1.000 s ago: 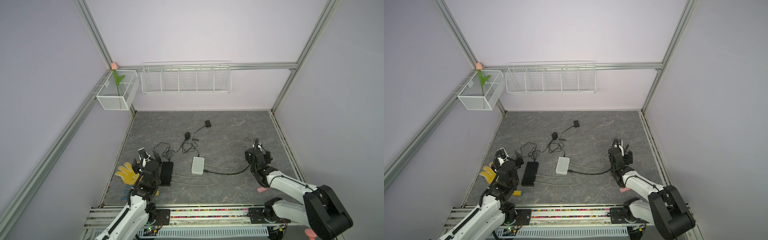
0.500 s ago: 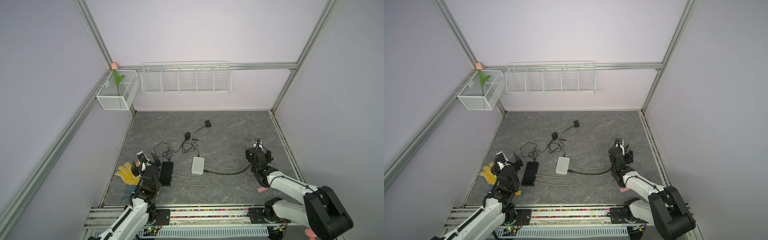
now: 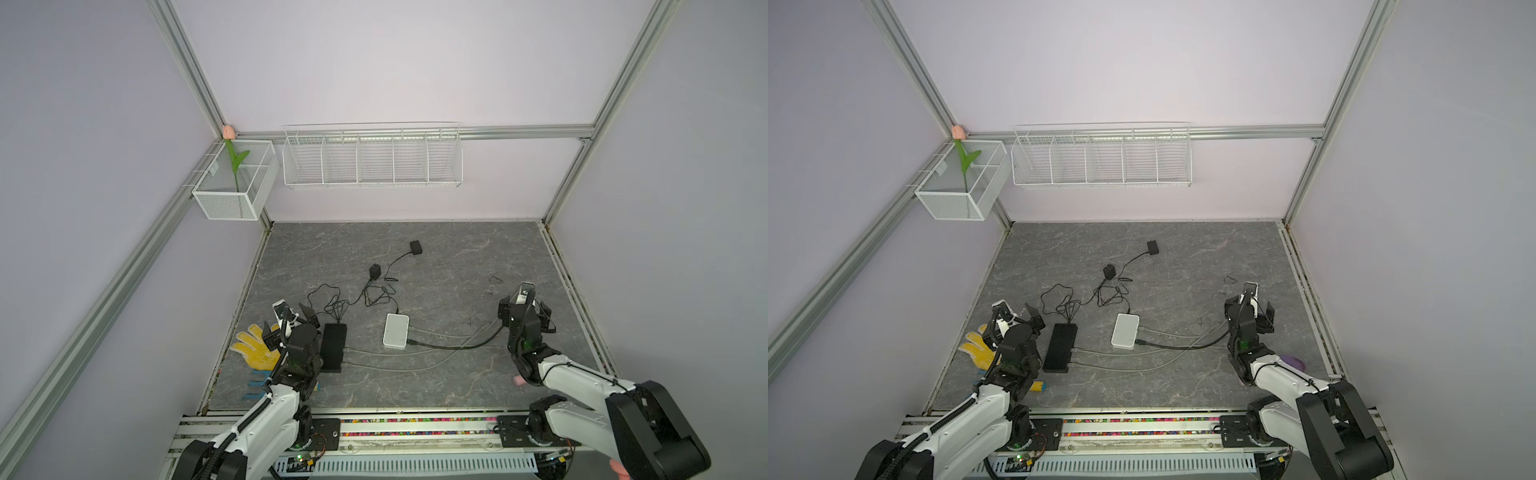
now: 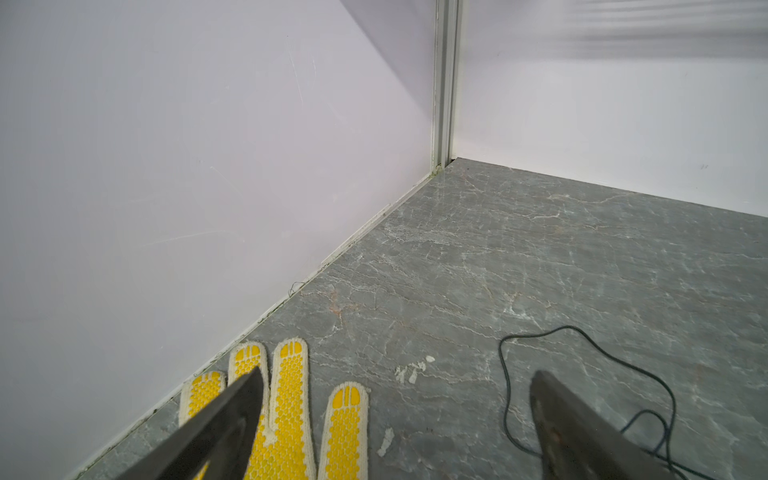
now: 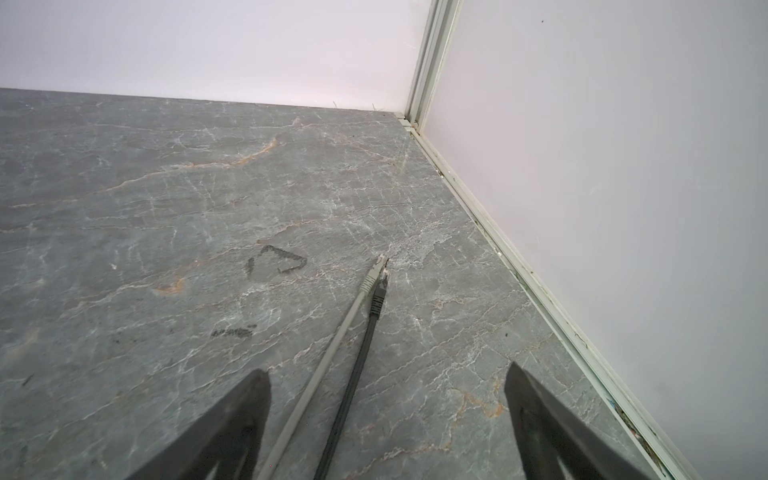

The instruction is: Insert the plug into the switch port

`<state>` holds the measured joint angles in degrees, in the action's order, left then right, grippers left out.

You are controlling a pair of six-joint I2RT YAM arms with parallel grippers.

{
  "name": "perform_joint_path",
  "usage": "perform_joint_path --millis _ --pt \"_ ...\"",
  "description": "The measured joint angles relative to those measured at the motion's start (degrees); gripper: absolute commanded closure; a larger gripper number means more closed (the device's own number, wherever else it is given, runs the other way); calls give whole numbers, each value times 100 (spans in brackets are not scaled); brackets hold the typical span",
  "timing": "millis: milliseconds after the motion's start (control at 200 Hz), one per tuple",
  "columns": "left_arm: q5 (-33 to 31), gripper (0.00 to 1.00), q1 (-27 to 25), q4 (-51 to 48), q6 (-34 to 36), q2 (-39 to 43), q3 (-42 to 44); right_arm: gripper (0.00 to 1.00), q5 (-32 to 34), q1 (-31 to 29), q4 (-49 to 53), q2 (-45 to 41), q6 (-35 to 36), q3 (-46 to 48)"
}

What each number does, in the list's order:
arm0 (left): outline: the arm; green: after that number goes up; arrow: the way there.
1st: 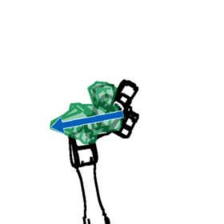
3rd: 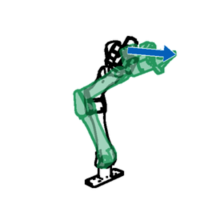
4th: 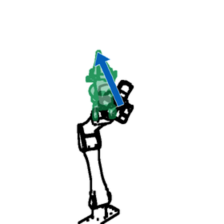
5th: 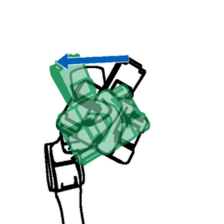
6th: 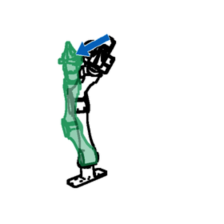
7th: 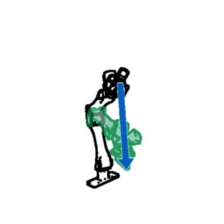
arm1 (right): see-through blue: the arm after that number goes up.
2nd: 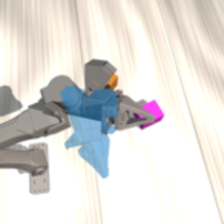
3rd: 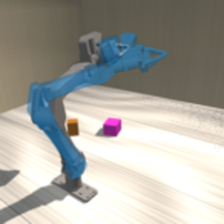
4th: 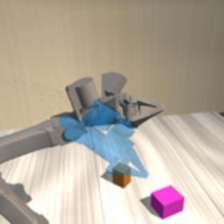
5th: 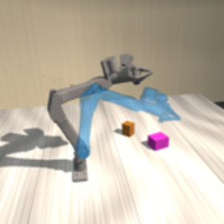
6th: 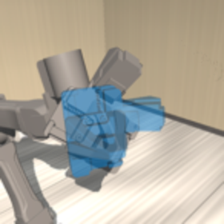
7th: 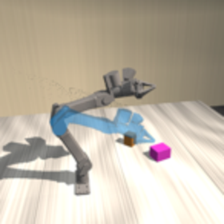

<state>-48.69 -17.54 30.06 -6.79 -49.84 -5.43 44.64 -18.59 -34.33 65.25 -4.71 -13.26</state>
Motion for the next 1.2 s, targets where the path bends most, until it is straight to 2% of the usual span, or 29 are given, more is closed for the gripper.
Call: perform_joint_path --millis 255,550,745,875,1010,1205 --pt "13 1 125 337 -2 -415 -90 6 179 131 -1598 -22 -114 946" --pt "59 1 275 787 -7 -730 -105 7 549 199 -2485 31 -125 1032" --pt "101 1 420 1381 -55 -994 -79 7 562 297 -3108 730 28 1027" --pt "133 1 452 1670 -66 -1309 -79 7 588 310 -3230 774 55 1021" --pt "208 1 514 2100 -44 -1882 -129 7 732 400 -3501 953 101 977" --pt "245 1 518 3040 74 -2865 -304 9 1016 595 -4133 1976 81 927"
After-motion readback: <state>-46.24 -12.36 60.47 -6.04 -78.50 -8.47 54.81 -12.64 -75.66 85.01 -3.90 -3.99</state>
